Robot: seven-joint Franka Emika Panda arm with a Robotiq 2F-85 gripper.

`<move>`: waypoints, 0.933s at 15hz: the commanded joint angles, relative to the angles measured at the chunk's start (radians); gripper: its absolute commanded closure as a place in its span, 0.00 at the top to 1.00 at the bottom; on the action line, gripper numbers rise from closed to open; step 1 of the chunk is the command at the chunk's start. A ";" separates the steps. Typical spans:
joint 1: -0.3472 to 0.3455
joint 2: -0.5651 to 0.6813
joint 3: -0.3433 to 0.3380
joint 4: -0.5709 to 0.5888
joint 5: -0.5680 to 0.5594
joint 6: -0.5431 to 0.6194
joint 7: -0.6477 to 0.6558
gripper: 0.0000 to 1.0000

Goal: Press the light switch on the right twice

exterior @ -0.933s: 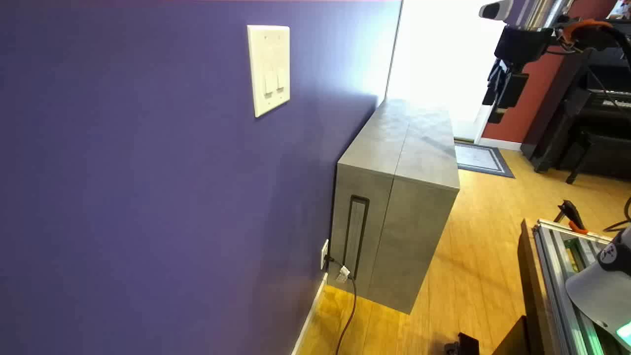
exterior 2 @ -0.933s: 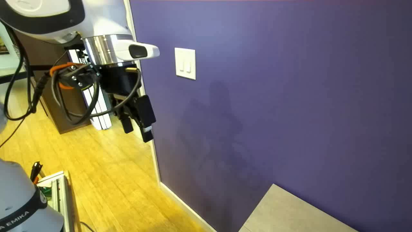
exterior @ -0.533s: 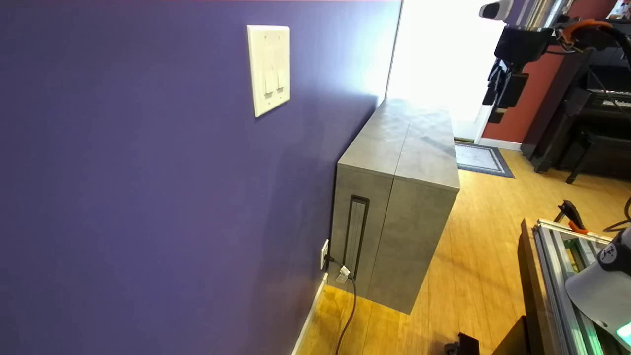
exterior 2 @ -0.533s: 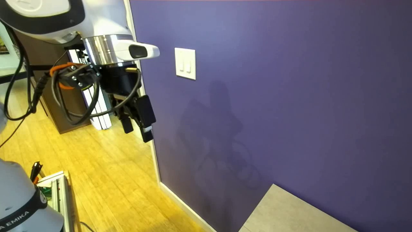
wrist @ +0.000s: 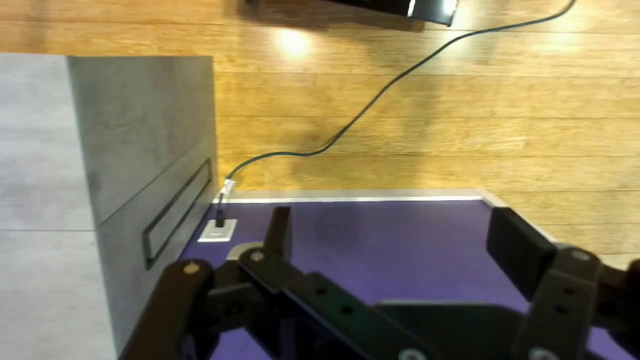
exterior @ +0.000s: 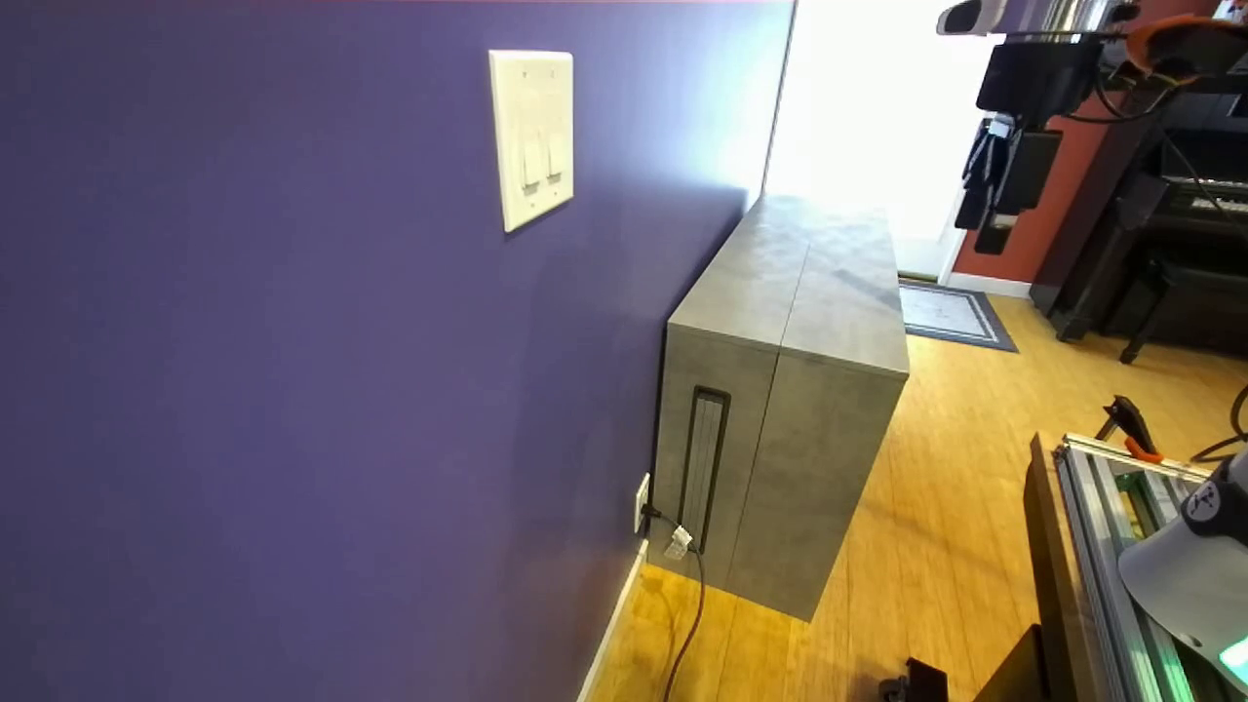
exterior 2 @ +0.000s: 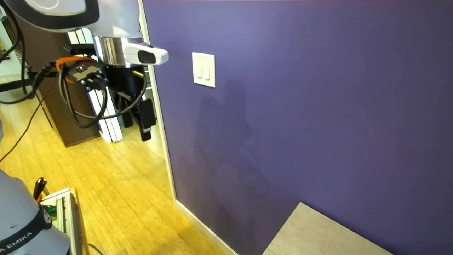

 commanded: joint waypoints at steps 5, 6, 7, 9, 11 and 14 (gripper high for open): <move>0.064 0.123 0.027 0.132 0.350 -0.106 0.223 1.00; 0.059 0.142 0.029 0.131 0.388 -0.091 0.243 1.00; 0.058 0.156 0.028 0.127 0.431 -0.072 0.256 1.00; 0.061 0.198 0.027 0.128 0.528 -0.039 0.275 1.00; 0.070 0.235 0.022 0.132 0.638 0.005 0.266 1.00; 0.071 0.287 0.011 0.138 0.805 0.077 0.235 1.00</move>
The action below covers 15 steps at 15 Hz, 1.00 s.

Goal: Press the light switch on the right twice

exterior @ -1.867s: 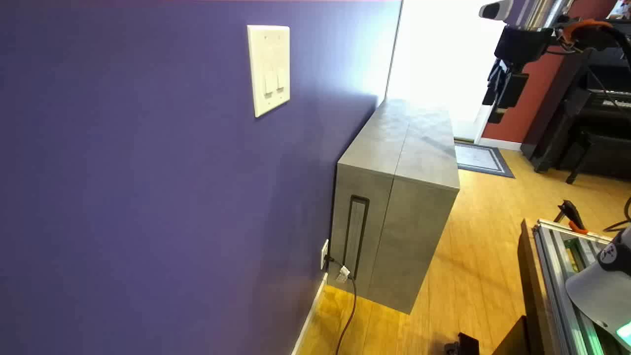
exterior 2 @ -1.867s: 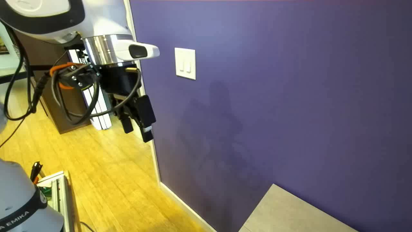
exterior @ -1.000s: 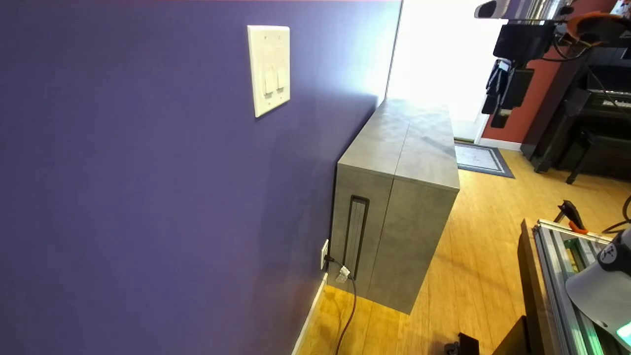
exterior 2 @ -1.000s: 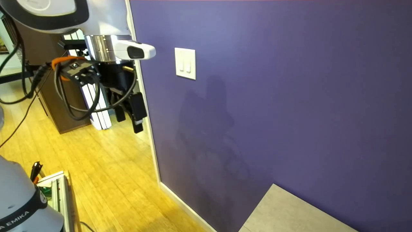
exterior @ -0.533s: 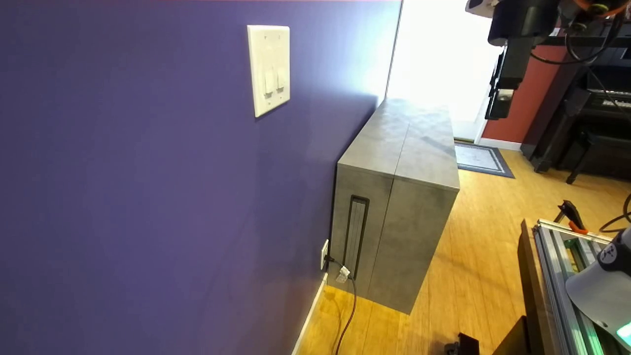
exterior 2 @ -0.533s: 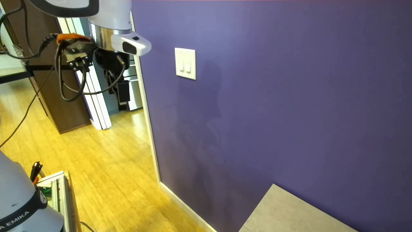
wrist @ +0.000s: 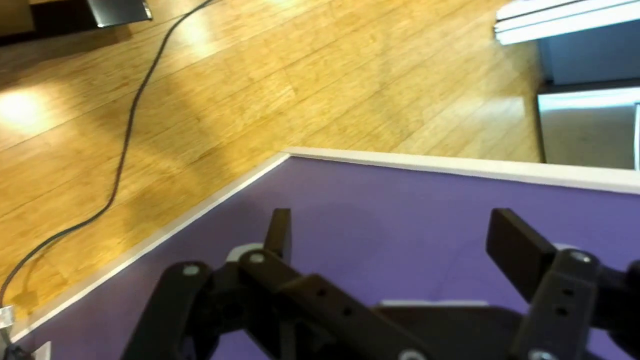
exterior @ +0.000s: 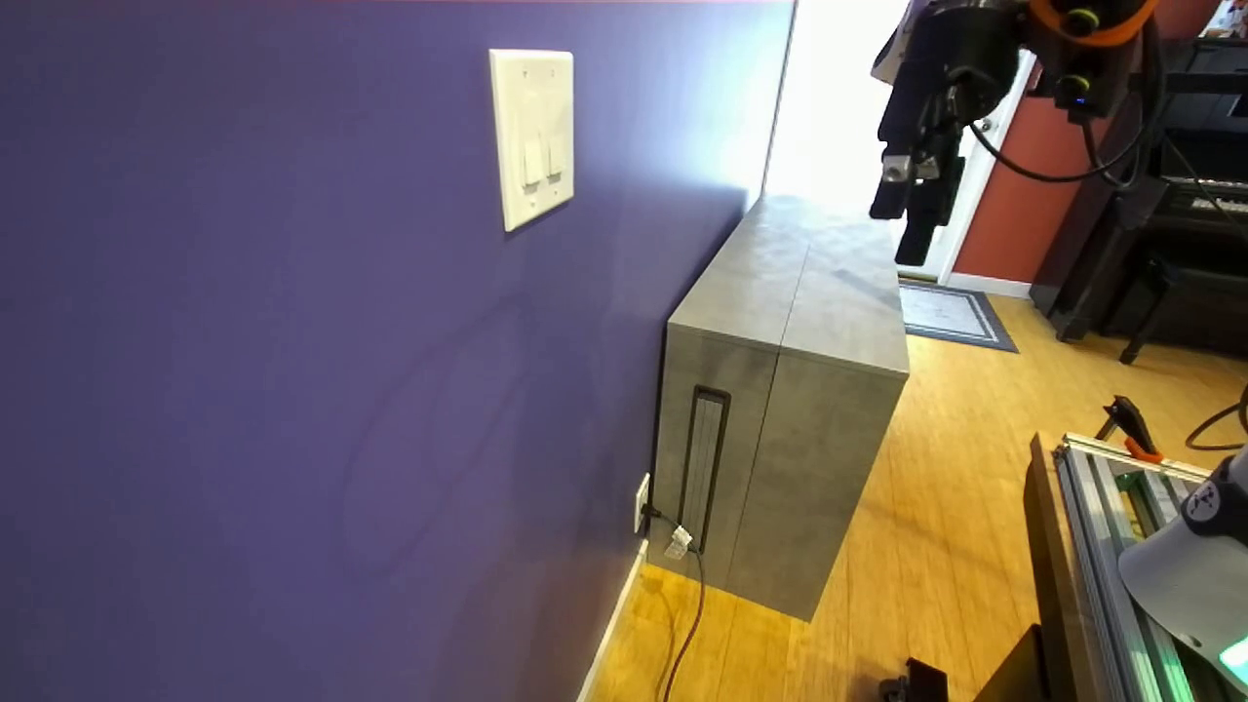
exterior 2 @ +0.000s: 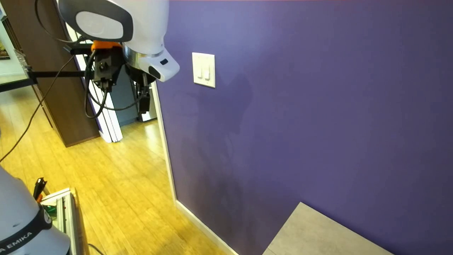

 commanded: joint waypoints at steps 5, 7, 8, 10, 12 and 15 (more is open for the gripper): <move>0.005 0.143 -0.022 0.027 0.466 0.157 -0.158 1.00; 0.004 0.170 -0.024 0.035 0.602 0.169 -0.269 1.00; 0.001 0.180 -0.026 0.039 0.653 0.152 -0.341 1.00; -0.039 0.161 0.016 0.021 0.604 0.145 -0.289 1.00; -0.039 0.176 0.014 0.029 0.628 0.145 -0.319 1.00; -0.039 0.177 0.014 0.031 0.634 0.145 -0.325 1.00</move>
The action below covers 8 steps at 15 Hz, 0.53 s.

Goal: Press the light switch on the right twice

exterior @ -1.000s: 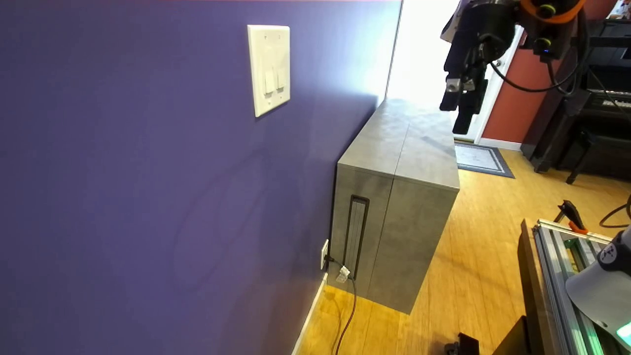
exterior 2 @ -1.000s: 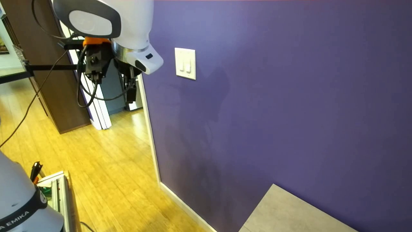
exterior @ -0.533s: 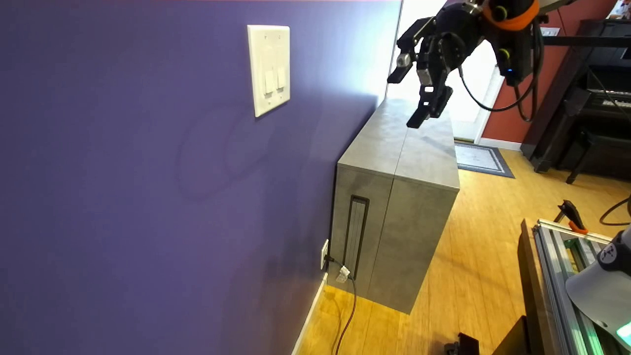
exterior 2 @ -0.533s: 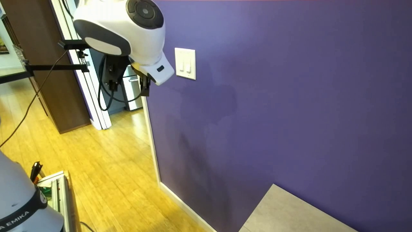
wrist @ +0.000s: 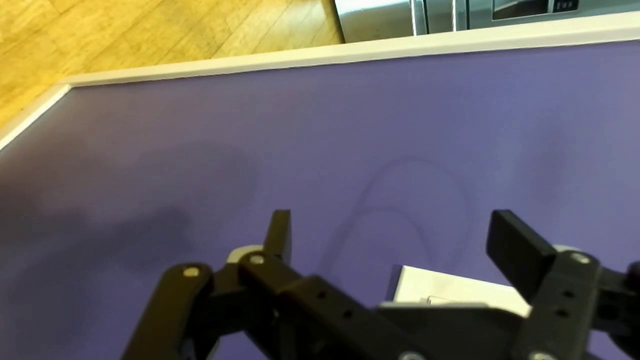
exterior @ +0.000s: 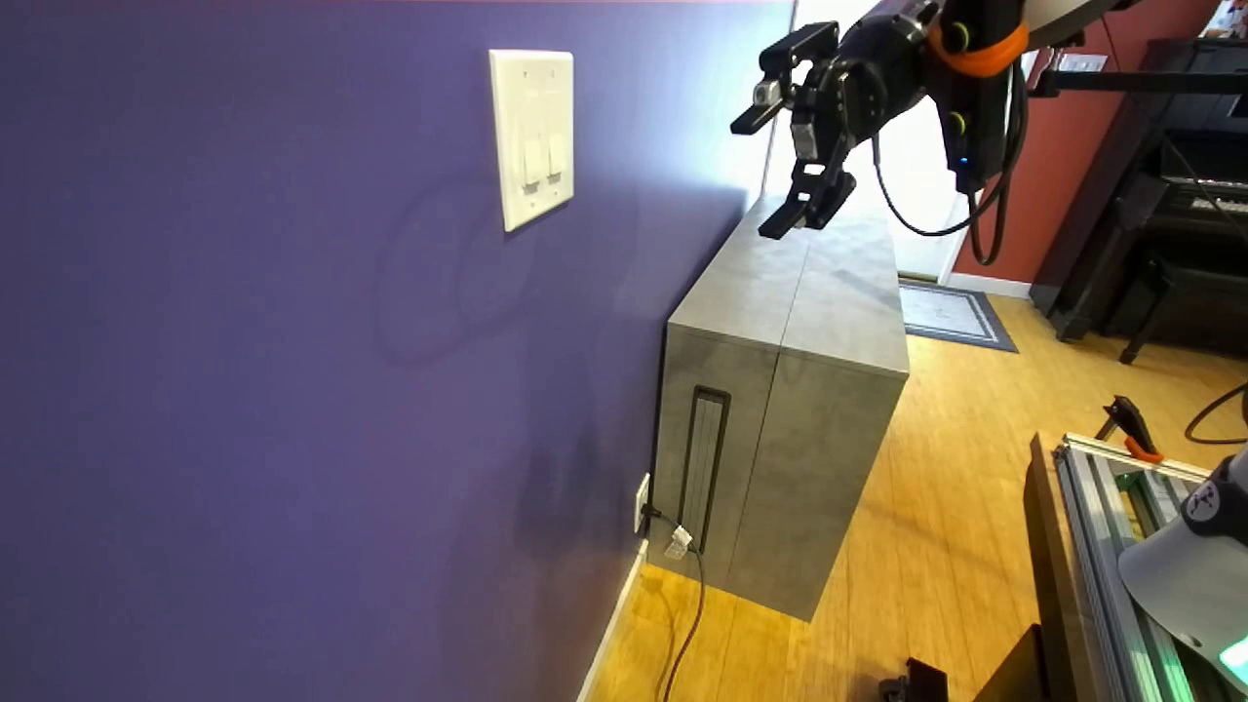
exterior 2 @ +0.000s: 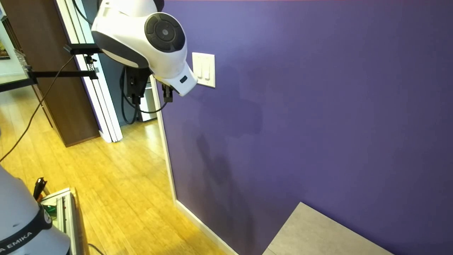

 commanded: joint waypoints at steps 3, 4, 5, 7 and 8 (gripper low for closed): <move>-0.025 0.030 0.038 0.012 0.091 -0.031 0.027 1.00; -0.020 0.046 0.045 0.024 0.132 -0.032 0.039 1.00; -0.019 0.059 0.050 0.034 0.175 -0.030 0.025 1.00; -0.024 0.099 0.056 0.061 0.244 -0.046 0.028 1.00; -0.026 0.121 0.056 0.074 0.282 -0.058 0.021 1.00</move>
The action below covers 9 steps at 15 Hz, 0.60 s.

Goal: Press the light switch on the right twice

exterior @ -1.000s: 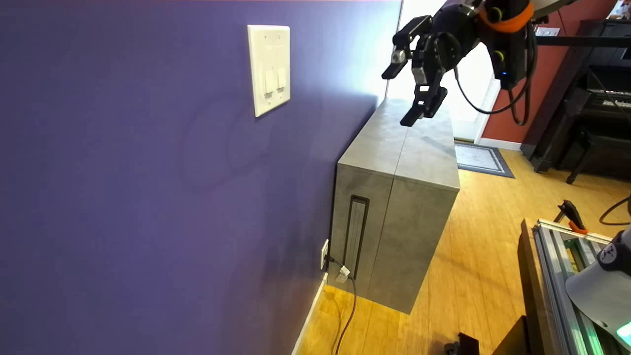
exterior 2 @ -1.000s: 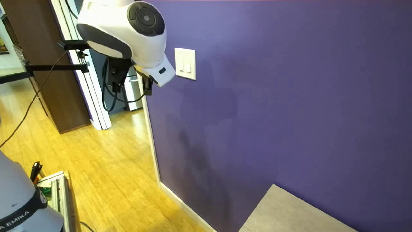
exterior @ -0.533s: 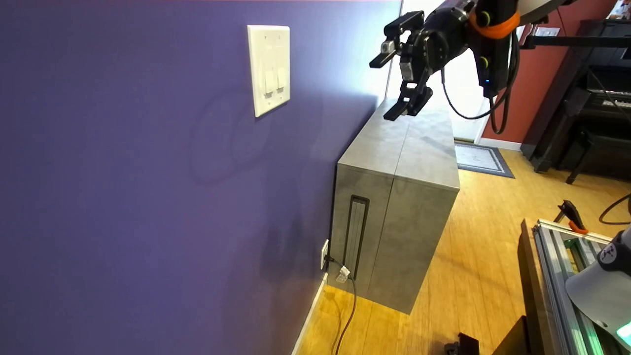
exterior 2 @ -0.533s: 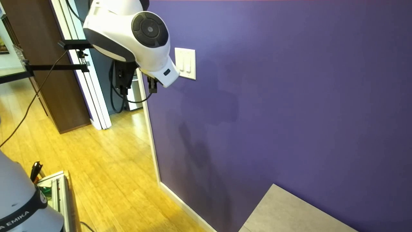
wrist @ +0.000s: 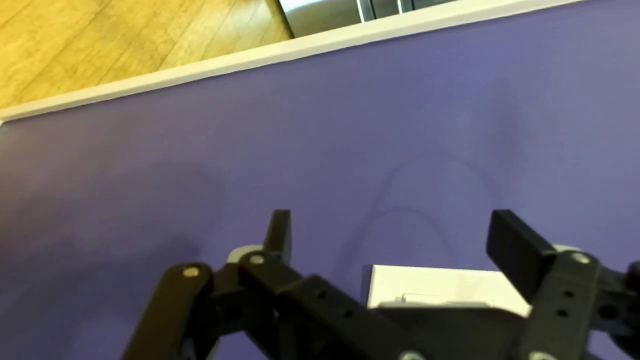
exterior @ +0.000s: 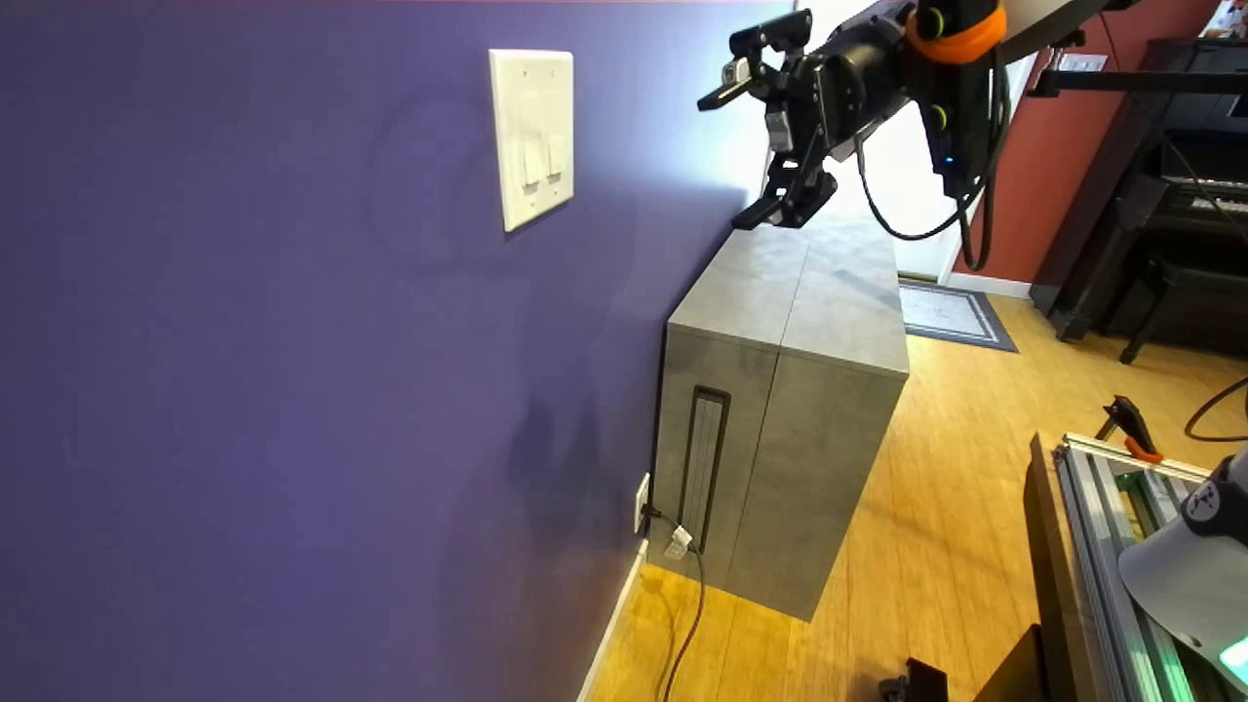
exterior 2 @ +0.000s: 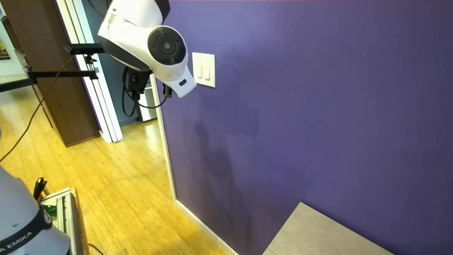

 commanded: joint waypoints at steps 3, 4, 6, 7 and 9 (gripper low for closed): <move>-0.022 0.144 0.013 0.094 0.233 -0.070 -0.080 1.00; -0.026 0.164 0.014 0.106 0.266 -0.080 -0.112 1.00; -0.035 0.208 0.012 0.127 0.318 -0.122 -0.190 1.00; -0.041 0.230 0.010 0.135 0.336 -0.145 -0.230 1.00; -0.055 0.265 0.009 0.149 0.364 -0.180 -0.301 1.00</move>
